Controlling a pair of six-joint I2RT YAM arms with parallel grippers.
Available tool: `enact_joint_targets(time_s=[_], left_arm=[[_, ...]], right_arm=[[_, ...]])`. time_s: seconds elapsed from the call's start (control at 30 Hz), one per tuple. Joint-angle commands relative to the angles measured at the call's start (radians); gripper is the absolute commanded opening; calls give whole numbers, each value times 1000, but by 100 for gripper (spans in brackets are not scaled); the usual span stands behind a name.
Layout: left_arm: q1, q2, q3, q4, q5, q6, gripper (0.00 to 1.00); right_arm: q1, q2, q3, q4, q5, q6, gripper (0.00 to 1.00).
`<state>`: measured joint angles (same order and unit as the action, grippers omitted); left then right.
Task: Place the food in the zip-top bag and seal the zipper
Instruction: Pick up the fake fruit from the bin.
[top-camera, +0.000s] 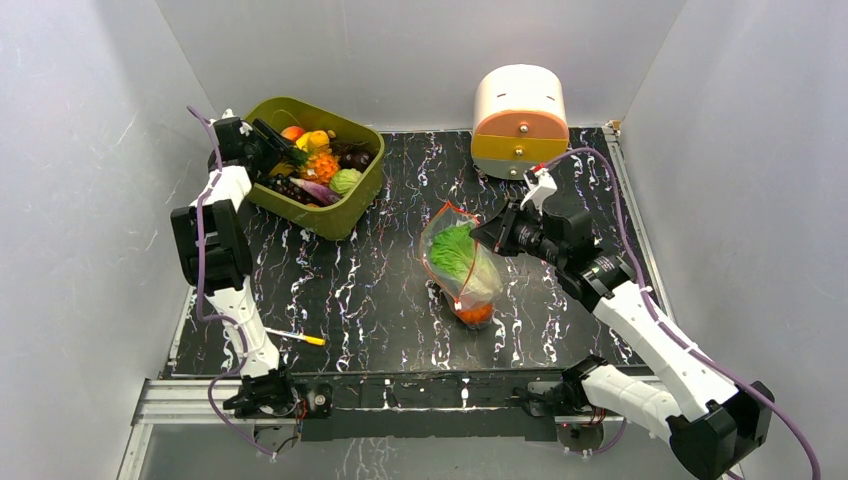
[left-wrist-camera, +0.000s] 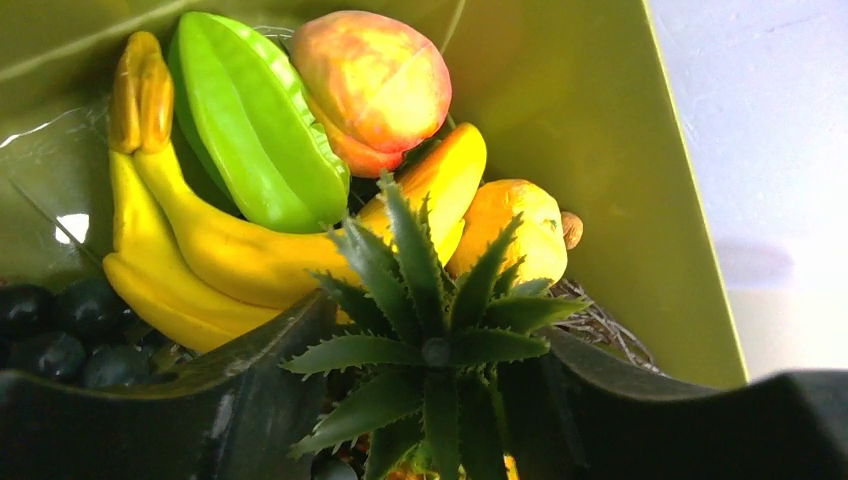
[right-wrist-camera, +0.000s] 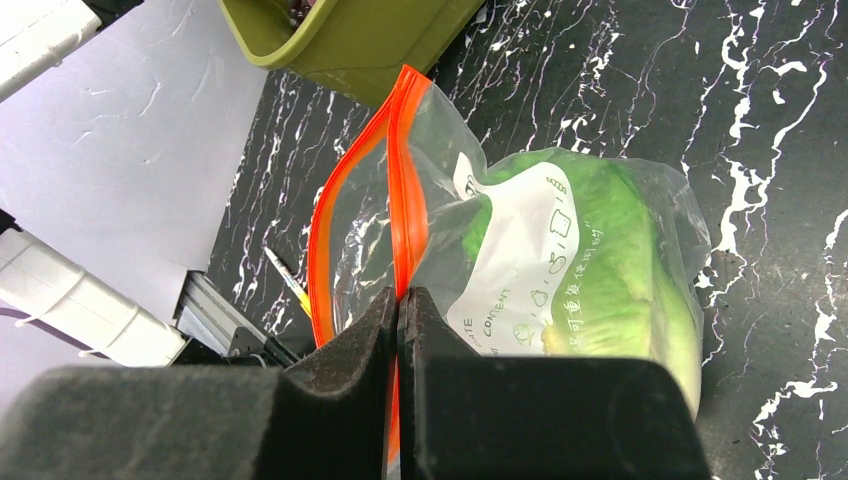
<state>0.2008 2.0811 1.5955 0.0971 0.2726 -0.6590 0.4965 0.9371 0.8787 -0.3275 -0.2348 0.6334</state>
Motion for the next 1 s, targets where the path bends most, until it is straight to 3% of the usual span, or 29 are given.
enact_joint_targets(time_s=[0.0, 0.2, 0.23, 0.77, 0.97], left_arm=[[5, -18, 56, 68, 74, 1, 49], [5, -50, 40, 74, 72, 37, 2], [5, -60, 38, 67, 64, 44, 0], [5, -326, -54, 26, 10, 164, 0], [5, -455, -86, -7, 62, 187, 0]], right_arm=[[0, 19, 55, 81, -8, -11, 0], [0, 39, 62, 91, -11, -14, 0], [0, 40, 61, 92, -14, -14, 0], [0, 15, 35, 81, -30, 5, 0], [3, 35, 61, 85, -55, 39, 0]])
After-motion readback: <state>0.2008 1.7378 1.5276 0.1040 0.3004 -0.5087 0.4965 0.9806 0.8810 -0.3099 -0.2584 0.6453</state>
